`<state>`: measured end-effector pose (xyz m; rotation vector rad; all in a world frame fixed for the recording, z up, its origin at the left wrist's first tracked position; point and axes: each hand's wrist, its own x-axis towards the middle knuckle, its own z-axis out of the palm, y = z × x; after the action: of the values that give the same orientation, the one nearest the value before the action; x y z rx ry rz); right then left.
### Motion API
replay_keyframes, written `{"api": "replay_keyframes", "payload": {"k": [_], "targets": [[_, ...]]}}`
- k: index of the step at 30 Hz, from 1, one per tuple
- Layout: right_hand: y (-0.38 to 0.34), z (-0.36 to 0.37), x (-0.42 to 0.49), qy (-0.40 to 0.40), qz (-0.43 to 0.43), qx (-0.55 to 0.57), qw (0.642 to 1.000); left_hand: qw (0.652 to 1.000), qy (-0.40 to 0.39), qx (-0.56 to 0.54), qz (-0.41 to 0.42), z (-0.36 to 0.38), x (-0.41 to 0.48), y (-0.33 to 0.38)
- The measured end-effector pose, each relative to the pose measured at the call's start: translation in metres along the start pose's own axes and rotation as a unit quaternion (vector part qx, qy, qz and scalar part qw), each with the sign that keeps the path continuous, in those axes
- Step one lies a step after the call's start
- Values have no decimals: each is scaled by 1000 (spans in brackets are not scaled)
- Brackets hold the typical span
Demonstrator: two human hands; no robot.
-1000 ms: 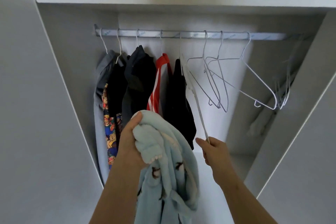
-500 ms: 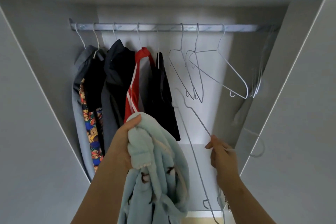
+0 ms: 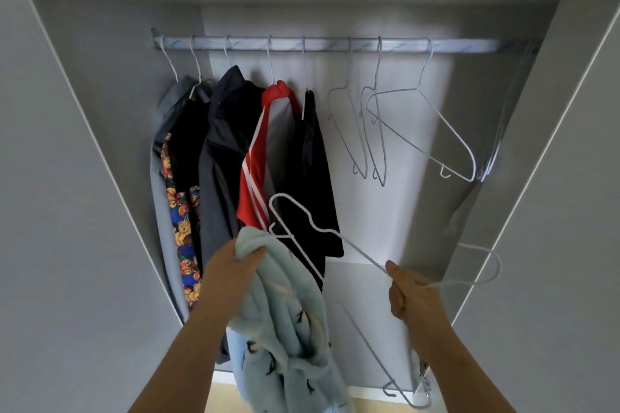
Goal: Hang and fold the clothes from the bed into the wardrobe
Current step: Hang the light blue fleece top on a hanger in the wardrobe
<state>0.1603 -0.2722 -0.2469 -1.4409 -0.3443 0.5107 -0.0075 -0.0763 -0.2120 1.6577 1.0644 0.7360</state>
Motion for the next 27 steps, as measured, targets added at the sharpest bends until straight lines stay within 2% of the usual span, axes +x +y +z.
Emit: {"api": "replay_keyframes", "payload": {"k": [2,4,6,8,10,12,15,18,23,27], "targets": [[5,-3,-1,-7,19,-50,999,994,8,-93,-63,0,0,-1],[9,-6,-5,-19,39,-81,996,990,12,-120,-77,0,0,3],[11,-9,-10,-18,54,-92,994,995,17,-84,-42,1,-1,8],[10,-15,-15,0,57,-99,993,999,26,36,25,1,-3,13],[9,-22,-18,26,56,-105,993,984,42,143,95,3,-9,18],[9,-28,-20,31,58,-105,992,976,39,156,145,9,-15,22],[4,-29,-22,-15,54,-118,991,976,36,131,173,16,-20,26],[-9,-31,-20,-55,54,-126,989,981,55,95,160,13,-18,28],[-18,-33,-17,-59,39,-134,989,987,58,68,132,3,-13,21],[-18,-20,-17,-63,29,-183,981,997,35,-46,45,-3,-12,22]]}}
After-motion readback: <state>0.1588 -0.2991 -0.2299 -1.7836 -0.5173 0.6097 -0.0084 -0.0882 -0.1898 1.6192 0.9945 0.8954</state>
